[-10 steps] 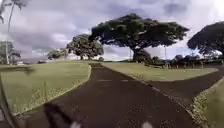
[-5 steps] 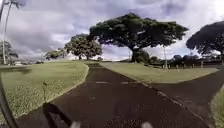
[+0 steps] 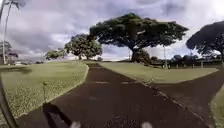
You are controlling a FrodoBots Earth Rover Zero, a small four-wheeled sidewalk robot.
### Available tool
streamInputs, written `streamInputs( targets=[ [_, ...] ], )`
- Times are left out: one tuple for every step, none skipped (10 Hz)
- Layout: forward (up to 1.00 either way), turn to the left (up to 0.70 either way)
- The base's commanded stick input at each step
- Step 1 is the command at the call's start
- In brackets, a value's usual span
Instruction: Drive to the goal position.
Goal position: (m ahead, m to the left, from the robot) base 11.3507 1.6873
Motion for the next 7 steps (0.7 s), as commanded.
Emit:
streamInputs(
  targets=[
    [0.7, 0.0],
    [0.7, 0.0],
    [0.7, 0.0],
    [0.7, 0.0],
    [0.7, 0.0],
    [0.7, 0.0],
    [0.7, 0.0]
  ],
)
